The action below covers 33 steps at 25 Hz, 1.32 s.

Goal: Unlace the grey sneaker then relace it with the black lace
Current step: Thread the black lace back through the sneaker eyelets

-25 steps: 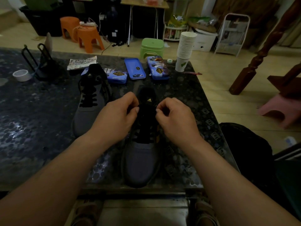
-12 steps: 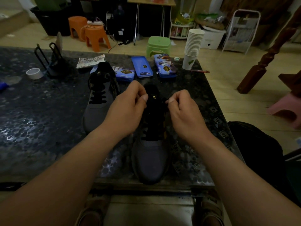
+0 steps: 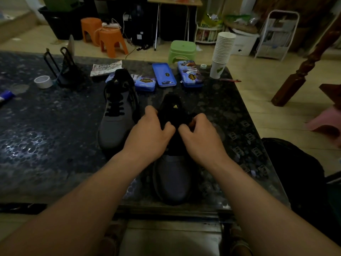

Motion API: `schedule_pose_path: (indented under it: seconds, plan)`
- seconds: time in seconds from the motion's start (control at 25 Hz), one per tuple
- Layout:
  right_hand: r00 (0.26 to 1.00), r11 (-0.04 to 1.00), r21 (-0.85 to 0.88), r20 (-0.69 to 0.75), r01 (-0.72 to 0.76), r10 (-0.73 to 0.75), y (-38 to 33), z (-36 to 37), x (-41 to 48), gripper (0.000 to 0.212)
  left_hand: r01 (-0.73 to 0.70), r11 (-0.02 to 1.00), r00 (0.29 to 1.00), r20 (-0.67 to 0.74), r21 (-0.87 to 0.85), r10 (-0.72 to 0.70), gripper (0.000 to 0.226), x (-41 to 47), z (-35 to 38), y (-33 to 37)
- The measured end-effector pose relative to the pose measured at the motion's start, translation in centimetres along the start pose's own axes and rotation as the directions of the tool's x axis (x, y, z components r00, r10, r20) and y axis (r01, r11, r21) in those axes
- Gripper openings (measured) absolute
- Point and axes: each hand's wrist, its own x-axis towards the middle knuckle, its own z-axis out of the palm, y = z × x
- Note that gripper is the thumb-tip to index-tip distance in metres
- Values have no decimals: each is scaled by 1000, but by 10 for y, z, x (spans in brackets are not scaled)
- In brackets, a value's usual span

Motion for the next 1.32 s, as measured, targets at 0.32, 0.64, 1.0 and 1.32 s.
schedule_pose_path:
  seconds: [0.32, 0.64, 1.0, 1.32]
  plan:
    - [1000, 999, 33, -13, -12, 12, -1, 1, -3, 22, 18, 994, 999, -41, -105, -23, 55, -6, 5, -2]
    - [962, 987, 142, 270, -74, 33, 17, -23, 8, 40, 108, 936, 990, 126, -336, -69, 65, 4, -8, -20]
    - [986, 997, -71, 165, 12, 0, 7, -14, -5, 35, 67, 998, 986, 152, -2, -66, 41, -6, -2, -10]
    - [990, 993, -114, 144, 20, -4, 8, -10, -8, 31, 14, 1000, 988, 155, -27, -9, 32, -11, -2, -14]
